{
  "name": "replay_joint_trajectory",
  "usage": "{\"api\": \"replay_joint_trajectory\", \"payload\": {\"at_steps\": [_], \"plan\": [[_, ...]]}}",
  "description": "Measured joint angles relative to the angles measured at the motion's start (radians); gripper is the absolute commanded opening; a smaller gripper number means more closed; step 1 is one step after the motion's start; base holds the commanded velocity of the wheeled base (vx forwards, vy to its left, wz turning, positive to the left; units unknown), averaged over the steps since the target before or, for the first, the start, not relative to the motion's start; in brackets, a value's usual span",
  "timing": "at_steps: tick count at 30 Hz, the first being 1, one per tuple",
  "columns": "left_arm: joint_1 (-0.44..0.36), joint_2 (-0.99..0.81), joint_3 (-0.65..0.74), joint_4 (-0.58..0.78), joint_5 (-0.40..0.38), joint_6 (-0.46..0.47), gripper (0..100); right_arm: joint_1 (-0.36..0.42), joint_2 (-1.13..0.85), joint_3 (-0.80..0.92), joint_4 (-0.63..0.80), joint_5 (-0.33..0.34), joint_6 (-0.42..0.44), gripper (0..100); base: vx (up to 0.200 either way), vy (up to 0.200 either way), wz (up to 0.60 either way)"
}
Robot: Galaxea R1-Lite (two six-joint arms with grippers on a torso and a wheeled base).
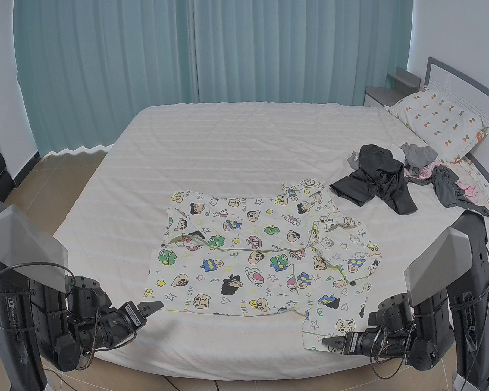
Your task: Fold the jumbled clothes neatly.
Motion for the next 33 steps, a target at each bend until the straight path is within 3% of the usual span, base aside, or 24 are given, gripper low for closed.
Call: {"api": "replay_joint_trajectory", "payload": {"at_steps": [5, 6, 10, 17, 25, 33], "plan": [[0.002, 0.003, 0.000, 0.000, 0.000, -0.001, 100, 0.028, 0.003, -0.017, 0.000, -0.068, 0.059, 100, 0.000, 0.000, 0.00], [0.003, 0.003, 0.000, 0.000, 0.000, -0.001, 100, 0.033, 0.006, -0.022, 0.001, -0.087, 0.061, 0, 0.000, 0.000, 0.00], [0.003, 0.006, 0.000, 0.000, 0.000, -0.001, 100, 0.053, 0.021, -0.046, 0.002, -0.130, 0.072, 0, 0.000, 0.000, 0.00], [0.001, 0.008, 0.000, 0.000, 0.007, 0.001, 100, 0.061, 0.031, -0.042, 0.000, -0.130, 0.074, 0, 0.000, 0.000, 0.00], [-0.001, 0.026, -0.062, 0.000, 0.067, 0.003, 100, 0.050, 0.017, 0.019, -0.001, -0.127, 0.074, 0, 0.000, 0.000, 0.00], [0.000, 0.093, -0.140, 0.000, 0.080, 0.129, 100, 0.025, -0.009, 0.060, -0.001, -0.115, 0.067, 0, 0.000, 0.000, 0.00]]}}
